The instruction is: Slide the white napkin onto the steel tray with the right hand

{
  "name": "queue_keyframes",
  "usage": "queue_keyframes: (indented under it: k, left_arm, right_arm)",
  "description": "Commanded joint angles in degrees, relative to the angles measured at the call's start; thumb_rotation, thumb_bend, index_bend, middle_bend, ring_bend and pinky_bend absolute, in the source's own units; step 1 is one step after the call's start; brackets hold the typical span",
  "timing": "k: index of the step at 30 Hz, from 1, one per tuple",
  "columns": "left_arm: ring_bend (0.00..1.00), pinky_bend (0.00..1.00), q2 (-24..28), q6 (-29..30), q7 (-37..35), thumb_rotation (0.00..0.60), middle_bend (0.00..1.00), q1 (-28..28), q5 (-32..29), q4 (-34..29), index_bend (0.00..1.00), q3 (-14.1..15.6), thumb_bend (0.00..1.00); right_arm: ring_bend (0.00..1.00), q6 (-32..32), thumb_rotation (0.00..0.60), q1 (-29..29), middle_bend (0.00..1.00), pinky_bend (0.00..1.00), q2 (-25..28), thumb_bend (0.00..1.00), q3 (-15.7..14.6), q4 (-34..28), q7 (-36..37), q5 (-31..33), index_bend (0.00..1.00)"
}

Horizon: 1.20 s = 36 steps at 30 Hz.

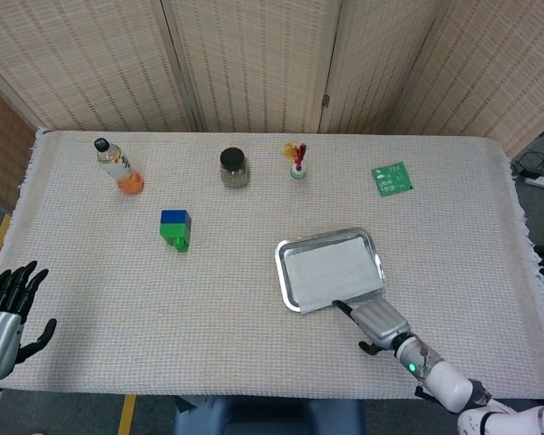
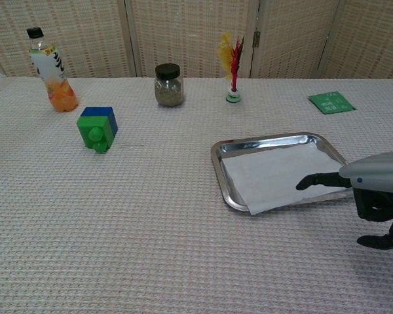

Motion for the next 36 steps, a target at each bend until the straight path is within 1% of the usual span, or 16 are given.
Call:
queue_keyframes:
  k: [1, 5, 12, 27, 36]
  left_arm:
    - [0.00, 0.00, 0.05, 0.02, -0.16, 0.600, 0.00, 0.01, -0.01, 0.05, 0.00, 0.00, 0.44]
    - [0.00, 0.00, 0.13, -0.06, -0.52, 0.600, 0.00, -0.05, -0.12, 0.11, 0.00, -0.06, 0.44]
    - [0.00, 0.00, 0.15, -0.26, -0.74, 0.600, 0.00, -0.12, -0.27, 0.18, 0.00, -0.07, 0.44]
    - [0.00, 0.00, 0.54, 0.40, -1.12, 0.600, 0.00, 0.31, -0.47, 0.09, 0.00, -0.12, 0.44]
    - [0.00, 0.00, 0.74, 0.41, -1.63, 0.600, 0.00, 0.36, -0.36, 0.12, 0.00, -0.04, 0.44]
  right_arm:
    - [1.00, -1.41, 0.600, 1.92, 1.00, 0.97, -0.47, 0.41, -0.93, 0.23, -1.29, 2.51, 0.00]
    - [1.00, -1.37, 0.600, 3.18, 1.00, 0.97, -1.54, 0.41, -1.33, 0.80, -1.73, 4.31, 0.00]
    - [1.00, -1.13, 0.600, 4.22, 1.00, 0.97, -3.30, 0.41, -1.35, 2.20, -0.58, 5.01, 0.00]
    - [1.00, -2.07, 0.600, 7.43, 1.00, 0.97, -8.38, 0.41, -1.03, 6.84, 1.00, 8.01, 0.00]
    - [1.00, -1.06, 0.600, 8.54, 1.00, 0.97, -11.27, 0.41, -0.46, 8.66, 1.79, 8.56, 0.00]
